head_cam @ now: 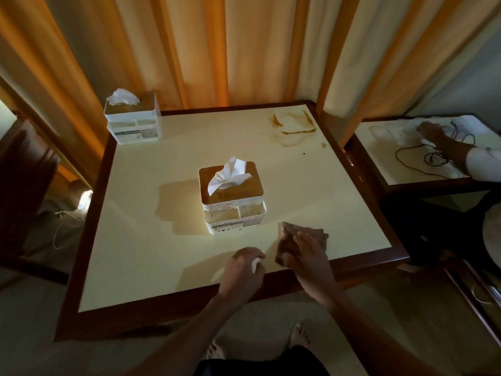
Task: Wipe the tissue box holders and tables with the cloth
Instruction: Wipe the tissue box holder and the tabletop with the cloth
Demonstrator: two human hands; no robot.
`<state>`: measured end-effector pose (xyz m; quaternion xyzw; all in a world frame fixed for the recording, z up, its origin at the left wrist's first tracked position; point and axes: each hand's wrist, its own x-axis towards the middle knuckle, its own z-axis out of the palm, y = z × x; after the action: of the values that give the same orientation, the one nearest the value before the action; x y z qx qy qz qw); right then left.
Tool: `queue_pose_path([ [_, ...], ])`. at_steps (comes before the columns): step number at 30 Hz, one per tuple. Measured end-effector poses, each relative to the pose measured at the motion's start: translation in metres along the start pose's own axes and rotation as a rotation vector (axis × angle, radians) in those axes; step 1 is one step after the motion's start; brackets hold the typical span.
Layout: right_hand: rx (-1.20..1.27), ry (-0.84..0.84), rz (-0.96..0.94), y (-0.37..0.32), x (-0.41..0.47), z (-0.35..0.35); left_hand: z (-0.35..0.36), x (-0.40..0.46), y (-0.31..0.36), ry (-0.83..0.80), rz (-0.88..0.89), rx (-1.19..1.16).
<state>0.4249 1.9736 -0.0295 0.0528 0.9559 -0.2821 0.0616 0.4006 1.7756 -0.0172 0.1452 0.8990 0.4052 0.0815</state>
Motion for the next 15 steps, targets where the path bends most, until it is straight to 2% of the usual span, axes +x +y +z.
queue_pose_path([
  [2,-0.289,-0.136,-0.065,0.026,-0.006,0.003,0.019,0.000,0.006,-0.106,0.128,0.178],
  [4,-0.437,-0.142,-0.173,0.044,-0.012,0.007,0.033,-0.001,0.011,-0.204,0.177,0.309],
  [8,-0.508,-0.099,-0.283,0.064,-0.016,0.009,0.058,-0.002,0.016,-0.313,0.165,0.508],
  [12,-0.444,-0.062,-0.324,0.068,-0.024,0.005,0.074,-0.008,0.012,-0.172,0.190,0.507],
  [15,-0.414,-0.041,-0.401,0.080,-0.028,0.004,0.079,-0.016,0.011,-0.149,0.238,0.527],
])
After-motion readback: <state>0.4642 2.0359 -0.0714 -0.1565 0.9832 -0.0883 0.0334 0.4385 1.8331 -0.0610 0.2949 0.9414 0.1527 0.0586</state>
